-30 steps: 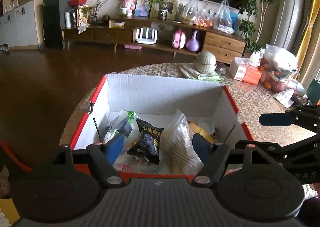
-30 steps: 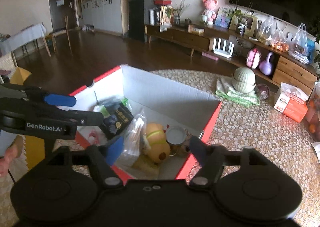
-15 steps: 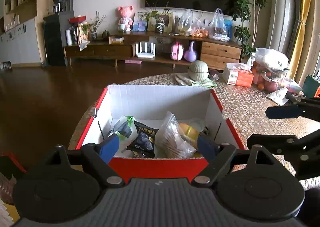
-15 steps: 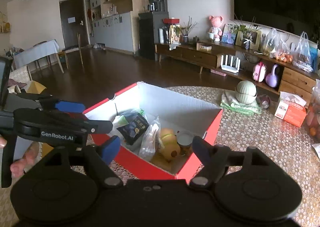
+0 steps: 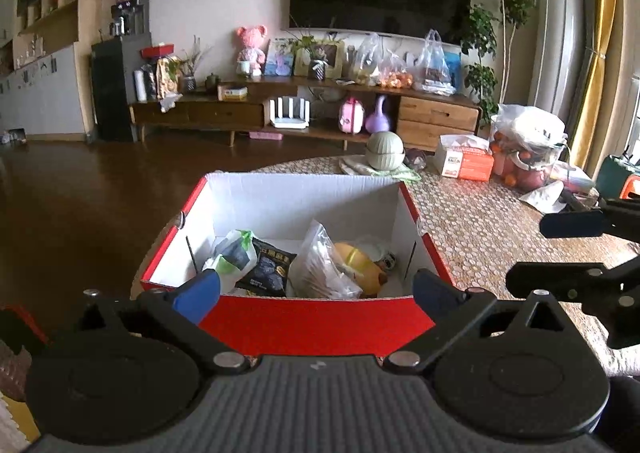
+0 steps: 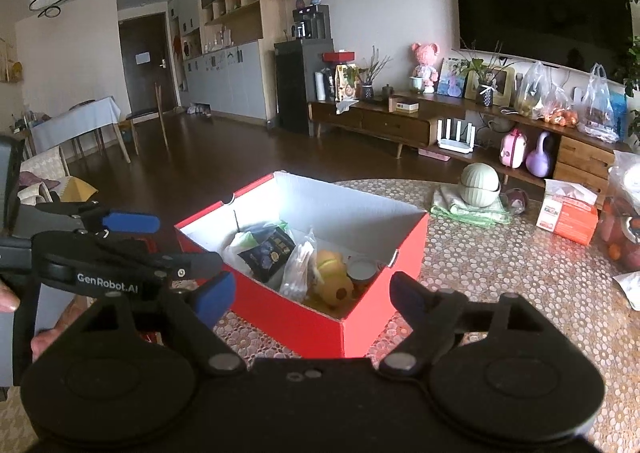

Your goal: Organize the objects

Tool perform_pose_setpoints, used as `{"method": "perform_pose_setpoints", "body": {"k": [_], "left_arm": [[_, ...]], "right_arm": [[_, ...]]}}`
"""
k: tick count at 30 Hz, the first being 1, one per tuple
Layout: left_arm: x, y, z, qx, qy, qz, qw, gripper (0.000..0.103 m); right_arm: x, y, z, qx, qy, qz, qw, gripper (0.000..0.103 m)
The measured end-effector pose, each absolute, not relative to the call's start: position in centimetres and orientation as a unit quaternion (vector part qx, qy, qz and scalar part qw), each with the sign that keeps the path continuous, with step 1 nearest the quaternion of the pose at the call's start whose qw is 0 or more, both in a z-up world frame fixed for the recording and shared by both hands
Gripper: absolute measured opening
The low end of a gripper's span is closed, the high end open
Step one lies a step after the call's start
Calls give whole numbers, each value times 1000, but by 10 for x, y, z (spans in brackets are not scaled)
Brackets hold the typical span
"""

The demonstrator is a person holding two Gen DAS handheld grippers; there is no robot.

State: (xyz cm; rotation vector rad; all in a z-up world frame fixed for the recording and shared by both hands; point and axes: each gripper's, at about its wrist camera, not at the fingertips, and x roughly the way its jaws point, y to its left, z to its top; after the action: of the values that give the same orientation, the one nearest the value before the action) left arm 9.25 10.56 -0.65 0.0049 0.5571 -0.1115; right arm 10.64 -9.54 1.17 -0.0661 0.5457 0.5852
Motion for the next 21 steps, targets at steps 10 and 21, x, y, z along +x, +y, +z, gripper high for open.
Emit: {"method": "perform_pose_setpoints", "body": {"k": [10, 21], "left_arm": [[86, 101, -3, -1, 267, -31, 963, 103], [90, 98, 1, -6, 272, -31, 962, 103]], "right_arm": [[102, -110, 6, -22, 272, 269, 924, 85], [101, -119, 5, -5, 277, 262, 925, 85]]}}
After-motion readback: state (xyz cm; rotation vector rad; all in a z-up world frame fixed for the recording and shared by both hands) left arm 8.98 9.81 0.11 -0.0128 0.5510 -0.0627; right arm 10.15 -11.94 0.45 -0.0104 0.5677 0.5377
